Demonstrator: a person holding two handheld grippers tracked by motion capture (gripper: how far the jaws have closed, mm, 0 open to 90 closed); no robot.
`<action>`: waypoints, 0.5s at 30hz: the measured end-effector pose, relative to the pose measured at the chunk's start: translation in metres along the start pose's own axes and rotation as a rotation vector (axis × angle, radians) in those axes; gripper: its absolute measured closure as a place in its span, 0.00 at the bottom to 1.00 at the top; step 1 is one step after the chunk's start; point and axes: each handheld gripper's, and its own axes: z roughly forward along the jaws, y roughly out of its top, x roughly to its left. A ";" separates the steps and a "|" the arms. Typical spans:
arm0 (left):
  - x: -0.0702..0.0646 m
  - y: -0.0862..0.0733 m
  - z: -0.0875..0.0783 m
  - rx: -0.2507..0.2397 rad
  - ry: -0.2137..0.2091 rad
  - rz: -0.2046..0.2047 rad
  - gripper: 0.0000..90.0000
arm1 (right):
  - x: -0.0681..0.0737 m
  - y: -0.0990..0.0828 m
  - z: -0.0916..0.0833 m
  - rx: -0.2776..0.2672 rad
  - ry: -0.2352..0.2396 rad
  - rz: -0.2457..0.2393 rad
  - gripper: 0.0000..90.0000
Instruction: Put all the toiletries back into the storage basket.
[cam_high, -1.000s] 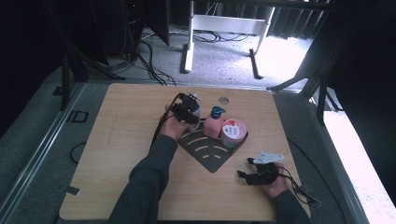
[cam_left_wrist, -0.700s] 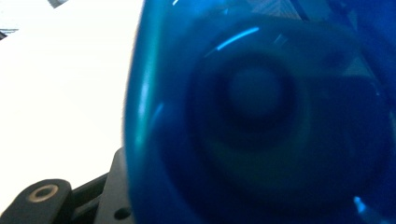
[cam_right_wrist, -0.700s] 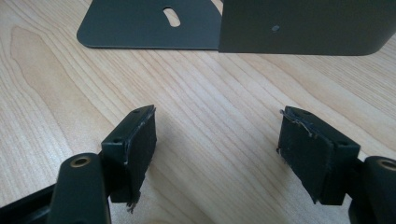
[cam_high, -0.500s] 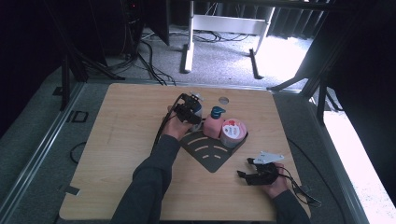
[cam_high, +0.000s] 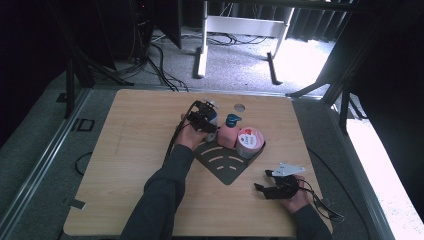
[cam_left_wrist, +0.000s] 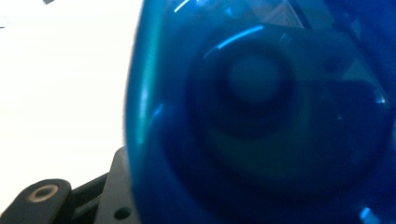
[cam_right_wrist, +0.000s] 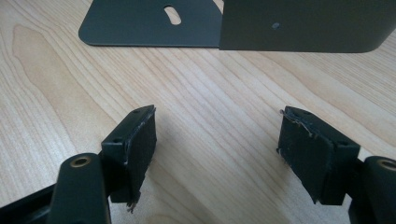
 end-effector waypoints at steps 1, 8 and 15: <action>0.000 0.000 0.001 0.005 -0.001 0.002 0.61 | 0.000 0.000 0.000 0.000 0.000 0.000 0.31; 0.000 0.001 0.005 0.004 -0.008 -0.009 0.61 | 0.000 0.000 0.000 0.000 0.000 -0.001 0.31; 0.001 0.001 0.009 0.010 -0.015 -0.017 0.61 | 0.000 0.000 0.000 0.000 0.001 -0.001 0.31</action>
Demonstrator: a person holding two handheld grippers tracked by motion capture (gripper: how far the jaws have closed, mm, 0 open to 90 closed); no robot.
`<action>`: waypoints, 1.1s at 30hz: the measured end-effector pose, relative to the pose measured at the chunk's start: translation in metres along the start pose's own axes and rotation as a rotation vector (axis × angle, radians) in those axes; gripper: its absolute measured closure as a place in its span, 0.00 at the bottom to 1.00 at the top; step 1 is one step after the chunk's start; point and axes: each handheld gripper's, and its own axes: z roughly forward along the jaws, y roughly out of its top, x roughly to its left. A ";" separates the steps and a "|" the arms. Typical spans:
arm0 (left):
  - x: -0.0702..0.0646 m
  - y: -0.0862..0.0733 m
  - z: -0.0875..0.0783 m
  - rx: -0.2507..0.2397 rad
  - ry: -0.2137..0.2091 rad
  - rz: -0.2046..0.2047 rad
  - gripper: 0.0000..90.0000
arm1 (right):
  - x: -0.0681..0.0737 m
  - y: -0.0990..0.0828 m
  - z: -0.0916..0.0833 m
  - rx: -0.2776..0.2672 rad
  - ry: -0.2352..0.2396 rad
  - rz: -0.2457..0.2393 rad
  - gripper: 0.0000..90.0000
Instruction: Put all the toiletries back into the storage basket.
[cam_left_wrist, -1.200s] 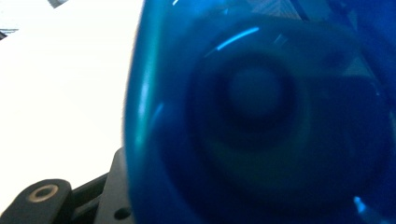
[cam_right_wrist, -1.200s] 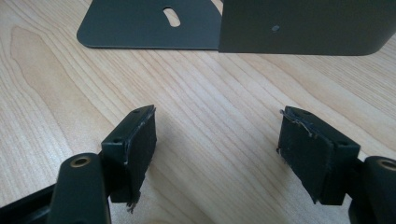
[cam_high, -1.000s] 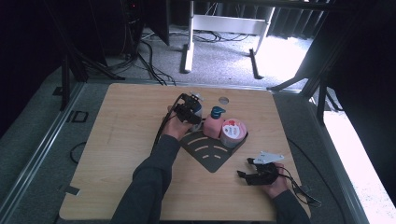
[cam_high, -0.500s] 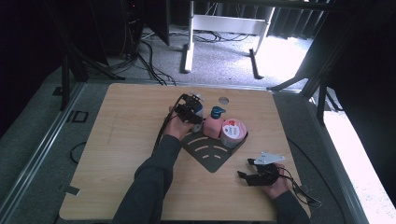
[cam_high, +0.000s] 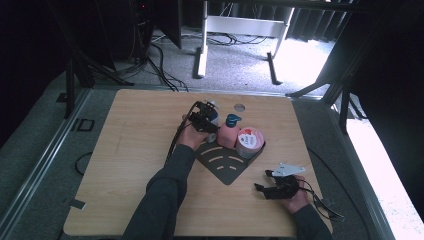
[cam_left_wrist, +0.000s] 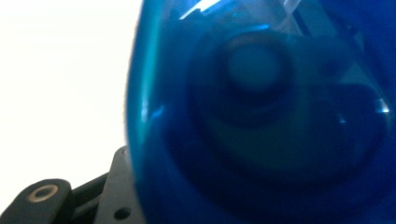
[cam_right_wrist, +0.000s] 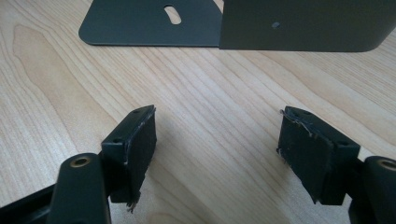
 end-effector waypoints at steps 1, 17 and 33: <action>0.000 0.000 0.001 0.001 0.001 0.002 0.61 | 0.000 0.000 0.000 0.000 0.000 0.000 0.31; -0.001 0.002 0.006 -0.003 0.002 -0.004 0.60 | 0.000 0.000 0.000 0.000 0.000 0.000 0.31; -0.001 0.004 0.010 -0.011 -0.007 -0.017 0.59 | 0.000 0.000 0.000 -0.001 0.001 0.000 0.30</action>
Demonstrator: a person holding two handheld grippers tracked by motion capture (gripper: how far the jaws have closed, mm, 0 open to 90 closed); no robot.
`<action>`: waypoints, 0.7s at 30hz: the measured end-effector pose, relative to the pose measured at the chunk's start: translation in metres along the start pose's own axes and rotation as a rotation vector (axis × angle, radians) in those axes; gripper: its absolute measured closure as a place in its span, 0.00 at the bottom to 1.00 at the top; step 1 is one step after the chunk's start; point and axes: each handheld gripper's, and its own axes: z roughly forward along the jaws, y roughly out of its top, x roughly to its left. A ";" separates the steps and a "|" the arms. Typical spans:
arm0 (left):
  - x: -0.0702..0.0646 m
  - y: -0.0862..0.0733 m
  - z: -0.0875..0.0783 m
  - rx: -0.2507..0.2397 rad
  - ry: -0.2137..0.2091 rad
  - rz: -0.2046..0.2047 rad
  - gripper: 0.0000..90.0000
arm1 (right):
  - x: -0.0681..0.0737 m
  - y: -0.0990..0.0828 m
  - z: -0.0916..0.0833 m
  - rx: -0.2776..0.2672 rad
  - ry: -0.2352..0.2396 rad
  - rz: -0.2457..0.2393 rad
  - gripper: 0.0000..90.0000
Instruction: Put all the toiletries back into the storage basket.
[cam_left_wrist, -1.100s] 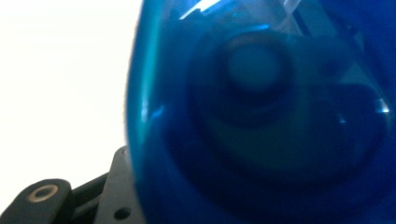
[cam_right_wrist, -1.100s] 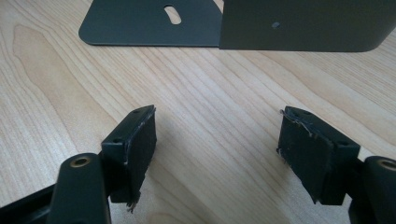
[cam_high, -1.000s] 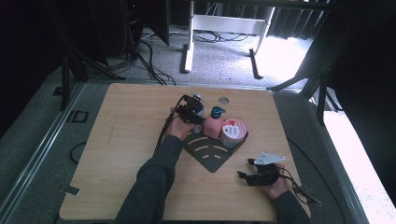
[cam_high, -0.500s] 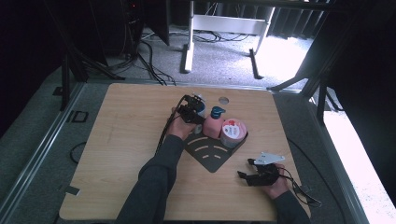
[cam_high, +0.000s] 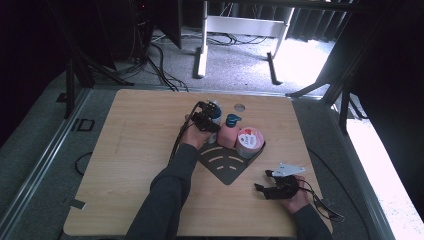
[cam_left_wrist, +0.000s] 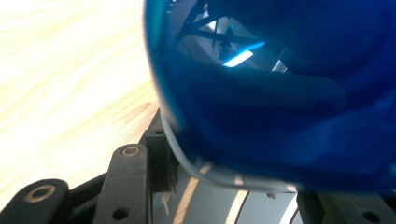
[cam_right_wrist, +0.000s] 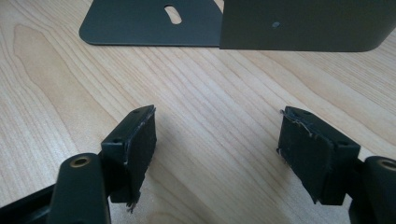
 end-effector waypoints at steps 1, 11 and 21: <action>0.000 0.000 0.000 0.000 -0.002 -0.007 0.59 | 0.000 0.000 0.000 0.000 0.000 0.000 0.30; 0.000 -0.004 0.001 -0.004 -0.016 -0.027 0.52 | 0.000 0.000 0.000 0.000 -0.001 -0.001 0.30; 0.005 -0.007 -0.013 -0.028 -0.030 -0.040 0.45 | 0.000 0.000 0.000 0.000 -0.001 -0.001 0.31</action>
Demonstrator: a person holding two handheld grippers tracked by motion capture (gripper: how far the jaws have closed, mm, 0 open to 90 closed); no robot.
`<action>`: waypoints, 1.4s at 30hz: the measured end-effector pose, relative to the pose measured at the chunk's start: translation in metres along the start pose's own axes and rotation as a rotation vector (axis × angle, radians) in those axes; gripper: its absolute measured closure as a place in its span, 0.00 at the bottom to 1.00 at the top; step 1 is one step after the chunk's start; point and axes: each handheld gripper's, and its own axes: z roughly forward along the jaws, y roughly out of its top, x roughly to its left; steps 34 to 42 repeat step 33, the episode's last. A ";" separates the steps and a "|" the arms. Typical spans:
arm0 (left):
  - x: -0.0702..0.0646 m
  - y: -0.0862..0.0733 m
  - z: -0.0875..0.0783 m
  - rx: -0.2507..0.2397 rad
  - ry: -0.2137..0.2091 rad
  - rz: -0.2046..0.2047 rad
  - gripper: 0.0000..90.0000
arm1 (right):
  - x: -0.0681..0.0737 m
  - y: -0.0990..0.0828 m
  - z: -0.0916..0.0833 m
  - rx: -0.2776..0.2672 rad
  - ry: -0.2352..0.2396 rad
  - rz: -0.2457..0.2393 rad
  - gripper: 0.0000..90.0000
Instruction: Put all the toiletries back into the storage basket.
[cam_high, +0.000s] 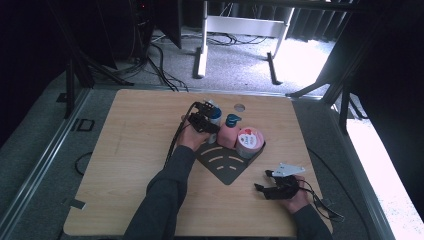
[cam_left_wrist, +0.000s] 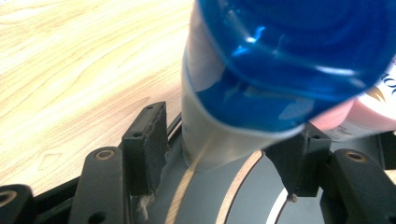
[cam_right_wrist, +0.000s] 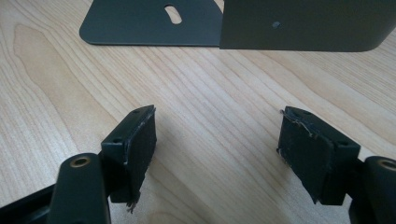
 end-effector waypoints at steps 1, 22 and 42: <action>0.000 -0.001 -0.002 -0.007 -0.001 0.002 0.44 | 0.000 0.000 0.000 0.000 0.000 0.001 0.31; 0.002 -0.011 -0.039 -0.059 -0.027 0.083 0.43 | 0.000 0.000 0.000 0.000 0.001 0.001 0.31; 0.005 -0.015 -0.054 -0.093 -0.012 0.096 0.45 | 0.000 0.000 0.000 0.001 0.000 0.000 0.30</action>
